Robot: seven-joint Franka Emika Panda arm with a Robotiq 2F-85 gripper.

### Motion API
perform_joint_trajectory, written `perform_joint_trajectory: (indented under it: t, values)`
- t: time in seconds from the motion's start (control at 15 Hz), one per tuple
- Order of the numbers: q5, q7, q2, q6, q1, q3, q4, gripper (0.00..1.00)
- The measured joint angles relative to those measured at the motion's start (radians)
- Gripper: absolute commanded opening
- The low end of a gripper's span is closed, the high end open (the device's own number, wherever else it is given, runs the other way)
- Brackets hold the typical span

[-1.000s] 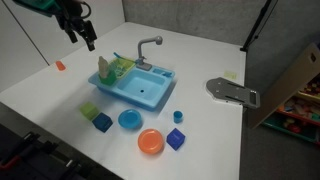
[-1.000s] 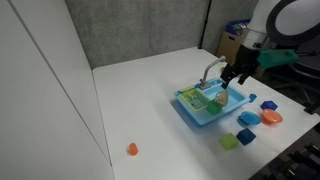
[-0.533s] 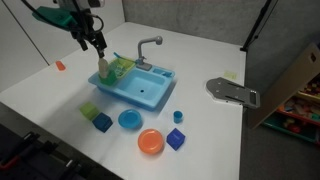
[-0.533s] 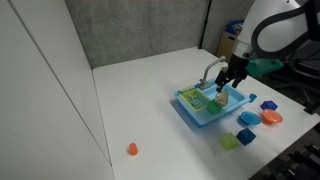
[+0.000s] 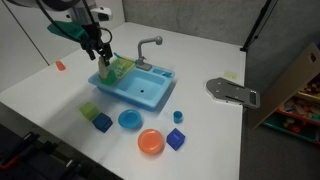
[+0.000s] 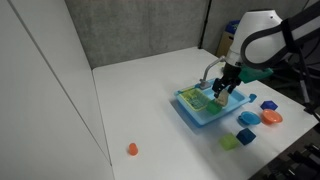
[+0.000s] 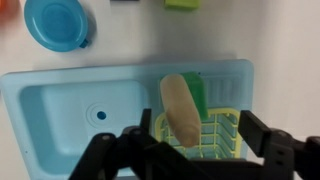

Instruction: Put the white bottle in the sink

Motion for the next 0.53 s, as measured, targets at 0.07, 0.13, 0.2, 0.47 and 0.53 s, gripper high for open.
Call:
perform_joint_trajectory:
  t: [0.07,0.13,0.2,0.47,0.53]
  values:
    - [-0.003,0.0,0.01,0.0,0.002,-0.003,0.004,0.49]
    - [-0.005,0.0,0.017,0.0,0.004,-0.006,0.008,0.4]
    - [-0.008,0.0,0.022,0.0,0.006,-0.008,0.013,0.34]
    - [-0.009,0.002,0.021,-0.004,0.01,-0.016,0.037,0.1]
    - [-0.009,0.002,0.017,-0.01,0.01,-0.018,0.046,0.11]
